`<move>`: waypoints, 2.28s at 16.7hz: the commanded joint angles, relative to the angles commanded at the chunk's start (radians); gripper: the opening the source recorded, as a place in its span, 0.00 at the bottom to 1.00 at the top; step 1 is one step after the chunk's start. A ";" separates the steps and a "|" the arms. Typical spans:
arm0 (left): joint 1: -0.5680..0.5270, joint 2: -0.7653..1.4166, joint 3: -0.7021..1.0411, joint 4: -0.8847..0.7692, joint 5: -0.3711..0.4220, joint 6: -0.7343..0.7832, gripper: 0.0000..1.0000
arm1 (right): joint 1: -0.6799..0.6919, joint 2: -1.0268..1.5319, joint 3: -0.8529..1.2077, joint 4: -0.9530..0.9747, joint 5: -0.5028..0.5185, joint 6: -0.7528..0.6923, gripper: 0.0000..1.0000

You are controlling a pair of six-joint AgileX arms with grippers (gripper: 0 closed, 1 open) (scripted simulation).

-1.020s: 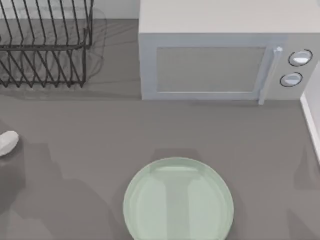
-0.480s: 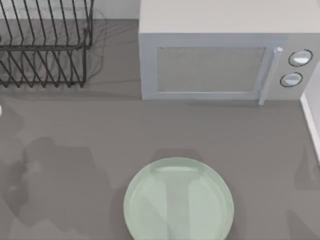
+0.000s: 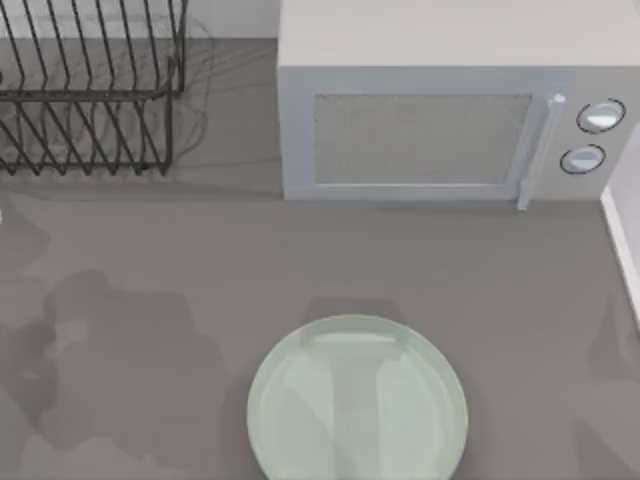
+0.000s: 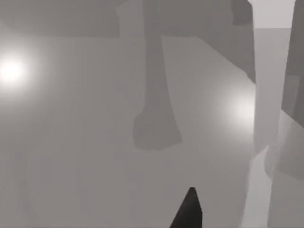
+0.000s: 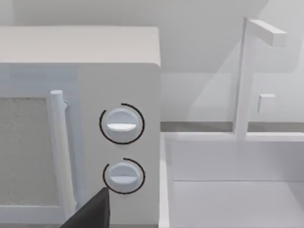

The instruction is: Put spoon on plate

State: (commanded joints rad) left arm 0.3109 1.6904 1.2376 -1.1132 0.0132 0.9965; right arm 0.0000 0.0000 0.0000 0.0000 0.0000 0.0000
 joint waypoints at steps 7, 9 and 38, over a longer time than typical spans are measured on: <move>-0.111 0.069 0.006 0.032 -0.023 -0.500 0.00 | 0.000 0.000 0.000 0.000 0.000 0.000 1.00; -0.168 0.102 0.008 0.036 -0.029 -0.732 0.00 | 0.000 0.000 0.000 0.000 0.000 0.000 1.00; -1.266 0.289 0.248 0.021 -0.031 -3.439 0.00 | 0.000 0.000 0.000 0.000 0.000 0.000 1.00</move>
State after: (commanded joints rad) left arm -0.9554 1.9799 1.4852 -1.0919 -0.0180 -2.4420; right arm 0.0000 0.0000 0.0000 0.0000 0.0000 0.0000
